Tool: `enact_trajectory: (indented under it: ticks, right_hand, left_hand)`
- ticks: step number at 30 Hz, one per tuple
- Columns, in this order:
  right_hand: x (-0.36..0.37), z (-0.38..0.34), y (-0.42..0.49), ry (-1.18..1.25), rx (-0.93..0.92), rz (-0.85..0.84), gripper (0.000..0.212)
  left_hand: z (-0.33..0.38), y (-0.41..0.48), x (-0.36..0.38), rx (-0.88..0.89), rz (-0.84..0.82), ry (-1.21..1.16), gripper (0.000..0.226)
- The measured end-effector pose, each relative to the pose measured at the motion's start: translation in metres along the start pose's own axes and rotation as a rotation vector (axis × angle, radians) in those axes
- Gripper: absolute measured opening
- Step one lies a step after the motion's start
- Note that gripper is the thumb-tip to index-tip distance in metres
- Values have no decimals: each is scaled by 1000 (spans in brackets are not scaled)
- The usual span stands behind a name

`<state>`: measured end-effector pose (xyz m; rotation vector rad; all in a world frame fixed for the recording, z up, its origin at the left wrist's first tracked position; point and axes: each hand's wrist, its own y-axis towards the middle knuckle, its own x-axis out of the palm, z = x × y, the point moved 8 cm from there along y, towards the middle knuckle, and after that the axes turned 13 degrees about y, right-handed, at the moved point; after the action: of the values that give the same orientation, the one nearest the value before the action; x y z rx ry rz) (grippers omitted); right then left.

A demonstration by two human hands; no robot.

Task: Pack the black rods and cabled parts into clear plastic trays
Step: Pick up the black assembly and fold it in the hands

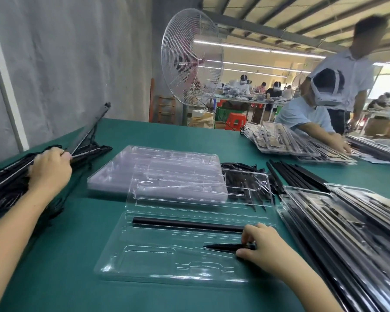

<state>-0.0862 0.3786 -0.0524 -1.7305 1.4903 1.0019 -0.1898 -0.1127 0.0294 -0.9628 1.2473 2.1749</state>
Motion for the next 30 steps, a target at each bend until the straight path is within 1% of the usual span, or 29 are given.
enact_trajectory:
  ticks: [3,4,7,11,15,16,17,19,22,25,27,28,29,30]
  right_hand:
    - [-1,0,-1,1,7,8,27]
    - [-1,0,-1,4,9,12,27]
    - [-2,-1,-3,18,19,19,27]
    - [-3,-3,-6,35,37,11,27]
    - [-3,-5,-10,32,49,-1,25]
    - [-3,-5,-11,25,56,-12,26]
    - [-4,-5,-11,28,68,-23,28]
    - [-9,-7,-13,64,96,-22,38]
    - [-22,-25,-15,198,50,35,40]
    - [-33,-59,-17,423,-92,70,37]
    - [-36,-84,-15,576,-176,56,44]
    - [-37,-96,-13,652,-205,39,50]
    - [-38,-107,-11,736,-229,25,55]
    - [-40,-117,-9,848,-249,20,57]
  left_hand:
    - [12,2,-30,59,129,-274,29]
    - [18,1,-40,77,147,-305,32]
    - [41,-7,-74,170,235,-275,38]
    - [80,-29,-115,306,321,-377,20]
    - [110,-45,-141,338,251,-535,19]
    - [117,-49,-147,345,232,-575,16]
    - [124,-54,-152,351,219,-597,13]
    - [137,-66,-160,367,215,-594,21]
    - [156,-89,-168,414,211,-625,17]
    - [179,-114,-172,488,185,-729,26]
    - [195,-128,-175,538,214,-766,24]
    - [204,-134,-175,576,232,-764,17]
    - [213,-141,-176,630,248,-742,10]
    - [222,-148,-176,684,267,-703,11]
